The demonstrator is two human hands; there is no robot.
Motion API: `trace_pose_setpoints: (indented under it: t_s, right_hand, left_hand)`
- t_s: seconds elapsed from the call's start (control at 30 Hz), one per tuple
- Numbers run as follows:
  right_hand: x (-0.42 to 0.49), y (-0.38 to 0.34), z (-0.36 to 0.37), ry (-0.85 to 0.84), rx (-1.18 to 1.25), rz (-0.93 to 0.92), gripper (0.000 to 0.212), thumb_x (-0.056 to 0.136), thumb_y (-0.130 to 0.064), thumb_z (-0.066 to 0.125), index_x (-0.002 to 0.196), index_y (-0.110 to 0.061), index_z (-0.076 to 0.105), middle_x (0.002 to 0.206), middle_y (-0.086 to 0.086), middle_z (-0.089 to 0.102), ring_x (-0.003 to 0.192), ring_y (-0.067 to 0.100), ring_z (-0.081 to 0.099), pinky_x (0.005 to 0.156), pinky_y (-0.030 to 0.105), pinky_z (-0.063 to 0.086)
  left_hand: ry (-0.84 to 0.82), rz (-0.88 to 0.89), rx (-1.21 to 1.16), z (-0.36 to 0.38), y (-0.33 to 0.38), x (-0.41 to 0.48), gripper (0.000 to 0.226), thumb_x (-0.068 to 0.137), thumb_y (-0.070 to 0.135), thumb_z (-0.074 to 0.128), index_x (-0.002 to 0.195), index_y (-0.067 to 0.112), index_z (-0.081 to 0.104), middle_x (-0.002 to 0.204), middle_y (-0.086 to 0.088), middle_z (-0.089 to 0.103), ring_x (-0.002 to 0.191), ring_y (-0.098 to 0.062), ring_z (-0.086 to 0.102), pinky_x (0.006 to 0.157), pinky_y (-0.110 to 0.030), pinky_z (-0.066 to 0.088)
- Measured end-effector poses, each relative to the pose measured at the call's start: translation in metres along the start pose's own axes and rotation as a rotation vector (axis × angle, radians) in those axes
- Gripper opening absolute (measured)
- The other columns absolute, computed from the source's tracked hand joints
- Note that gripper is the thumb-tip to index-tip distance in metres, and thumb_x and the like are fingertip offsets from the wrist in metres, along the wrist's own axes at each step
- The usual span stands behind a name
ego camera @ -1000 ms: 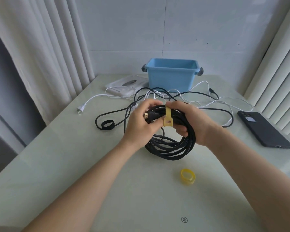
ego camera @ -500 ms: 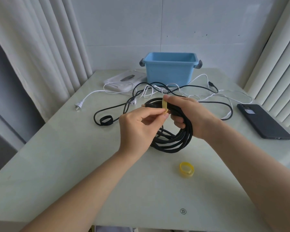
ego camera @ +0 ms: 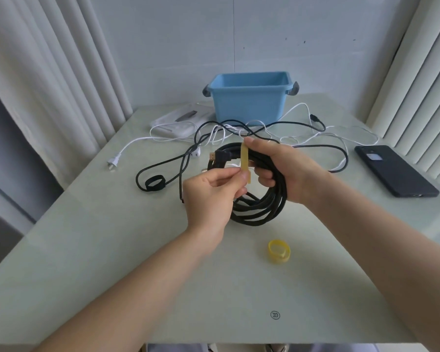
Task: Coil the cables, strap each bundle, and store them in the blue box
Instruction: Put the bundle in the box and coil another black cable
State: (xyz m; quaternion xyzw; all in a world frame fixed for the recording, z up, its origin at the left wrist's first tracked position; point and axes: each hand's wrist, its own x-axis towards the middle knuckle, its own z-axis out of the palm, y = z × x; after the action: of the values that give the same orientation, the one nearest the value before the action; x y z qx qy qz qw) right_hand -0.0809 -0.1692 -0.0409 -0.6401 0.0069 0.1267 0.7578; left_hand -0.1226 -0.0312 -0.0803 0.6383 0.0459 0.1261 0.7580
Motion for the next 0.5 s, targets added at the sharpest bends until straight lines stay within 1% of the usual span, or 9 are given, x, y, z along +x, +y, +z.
trace_pose_setpoints:
  t_s: [0.1,0.17,0.23,0.3,0.33,0.4,0.47,0.5]
  right_hand:
    - [0.001,0.001,-0.001,-0.001,0.020,0.001,0.024,0.092,-0.034,0.067,0.084,-0.011,0.063,0.070,0.003,0.059,0.043,0.011,0.035,0.036,0.019,0.030]
    - [0.000,0.001,-0.002,0.011,0.031,0.013,0.025,0.092,-0.034,0.067,0.081,-0.012,0.062,0.067,0.002,0.058,0.043,0.011,0.035,0.036,0.019,0.030]
    - [0.000,0.001,-0.004,0.024,0.037,0.027,0.027,0.093,-0.034,0.066,0.078,-0.012,0.060,0.062,0.000,0.055,0.042,0.011,0.035,0.036,0.018,0.031]
    - [-0.001,0.002,-0.004,0.029,0.036,0.031,0.028,0.092,-0.034,0.067,0.077,-0.012,0.058,0.062,0.001,0.053,0.043,0.011,0.035,0.036,0.018,0.031]
    - [-0.002,0.003,-0.004,0.031,0.037,0.032,0.027,0.092,-0.034,0.067,0.079,-0.011,0.058,0.064,0.001,0.054,0.044,0.011,0.035,0.037,0.018,0.030]
    - [-0.002,0.003,-0.003,0.036,0.040,0.036,0.025,0.092,-0.033,0.067,0.085,-0.010,0.060,0.073,0.004,0.064,0.045,0.011,0.035,0.038,0.018,0.030]
    - [-0.002,0.003,-0.002,0.046,0.044,0.050,0.025,0.091,-0.033,0.067,0.093,-0.009,0.063,0.086,0.007,0.072,0.046,0.011,0.035,0.038,0.017,0.031]
    - [-0.002,0.003,-0.001,0.051,0.046,0.053,0.025,0.091,-0.033,0.067,0.096,-0.009,0.063,0.089,0.008,0.073,0.045,0.011,0.034,0.037,0.017,0.032]
  left_hand:
    - [-0.028,0.095,0.134,0.002,-0.002,0.006,0.010,0.080,0.005,0.082,0.083,0.015,0.078,0.071,-0.004,0.076,0.059,-0.018,0.072,0.071,-0.037,0.063]
    - [-0.048,0.148,0.214,0.003,-0.001,0.010,0.012,0.080,0.008,0.083,0.079,0.019,0.078,0.067,-0.003,0.075,0.056,-0.019,0.071,0.071,-0.044,0.063]
    - [-0.073,0.186,0.283,0.005,0.000,0.012,0.014,0.079,0.009,0.083,0.076,0.021,0.078,0.063,-0.002,0.074,0.053,-0.017,0.069,0.070,-0.045,0.063]
    - [-0.093,0.226,0.331,0.005,-0.001,0.014,0.009,0.079,0.009,0.082,0.077,0.018,0.079,0.060,-0.002,0.072,0.051,-0.015,0.068,0.068,-0.044,0.063]
    - [-0.098,0.245,0.352,0.005,-0.002,0.014,0.007,0.079,0.010,0.082,0.078,0.016,0.080,0.060,-0.001,0.072,0.050,-0.015,0.068,0.068,-0.044,0.062]
    - [-0.104,0.264,0.382,0.004,-0.003,0.016,0.003,0.079,0.012,0.082,0.080,0.014,0.081,0.059,0.000,0.072,0.051,-0.015,0.069,0.068,-0.043,0.062]
    - [-0.103,0.261,0.400,0.004,-0.004,0.018,0.003,0.078,0.012,0.083,0.079,0.013,0.080,0.059,0.000,0.072,0.052,-0.015,0.070,0.068,-0.043,0.062]
    - [-0.098,0.258,0.401,0.004,-0.004,0.019,0.003,0.078,0.012,0.083,0.078,0.013,0.080,0.059,0.000,0.072,0.052,-0.015,0.070,0.068,-0.043,0.062]
